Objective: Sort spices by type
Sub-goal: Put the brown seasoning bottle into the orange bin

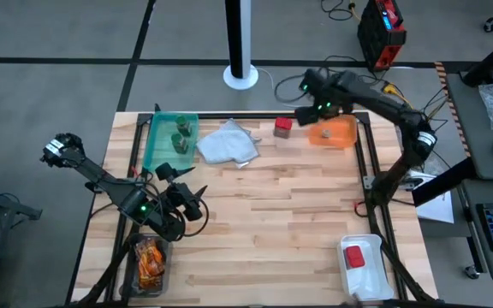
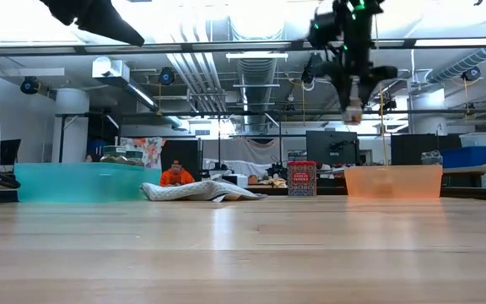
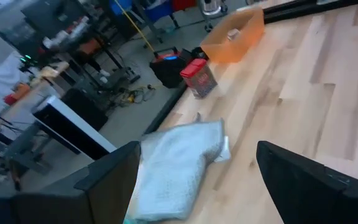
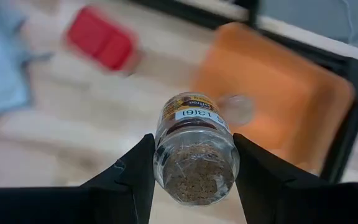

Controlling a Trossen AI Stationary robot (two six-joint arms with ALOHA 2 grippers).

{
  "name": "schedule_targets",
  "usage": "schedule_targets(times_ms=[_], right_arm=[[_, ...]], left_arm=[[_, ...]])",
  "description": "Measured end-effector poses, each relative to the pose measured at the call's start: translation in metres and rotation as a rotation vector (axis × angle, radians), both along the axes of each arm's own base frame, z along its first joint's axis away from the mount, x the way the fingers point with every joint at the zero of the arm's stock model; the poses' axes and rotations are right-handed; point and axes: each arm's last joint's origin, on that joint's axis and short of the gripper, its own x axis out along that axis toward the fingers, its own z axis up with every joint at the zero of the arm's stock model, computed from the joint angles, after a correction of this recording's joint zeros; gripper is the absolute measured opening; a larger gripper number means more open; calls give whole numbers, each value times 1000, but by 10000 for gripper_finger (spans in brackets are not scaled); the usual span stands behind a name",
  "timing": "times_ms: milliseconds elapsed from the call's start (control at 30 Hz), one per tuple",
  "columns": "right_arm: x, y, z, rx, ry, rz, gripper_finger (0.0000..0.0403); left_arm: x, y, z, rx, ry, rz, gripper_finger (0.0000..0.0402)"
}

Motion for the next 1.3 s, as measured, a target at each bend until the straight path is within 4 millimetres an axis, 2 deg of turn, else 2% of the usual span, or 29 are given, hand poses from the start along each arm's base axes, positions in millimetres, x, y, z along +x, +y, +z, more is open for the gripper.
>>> schedule_targets(times_ms=[133, 233, 567, 900, 1300], right_arm=[[-29, -31, -11, 13, 24, -121, 165], [-47, -44, -27, 40, 53, -181, 165], [-83, -54, -79, 132, 175, -269, 165], [-86, -63, -97, 68, 136, -306, 165], [-81, -72, -134, 192, 196, -299, 165]], left_arm=[[0, 0, 0, 20, 0, 5, 306], [0, 0, 0, 23, 2, 3, 306], [1, 1, 1, 29, 8, 5, 306], [2, 0, 2, -6, -26, 5, 306], [3, -1, 2, -17, -41, 7, 306]])
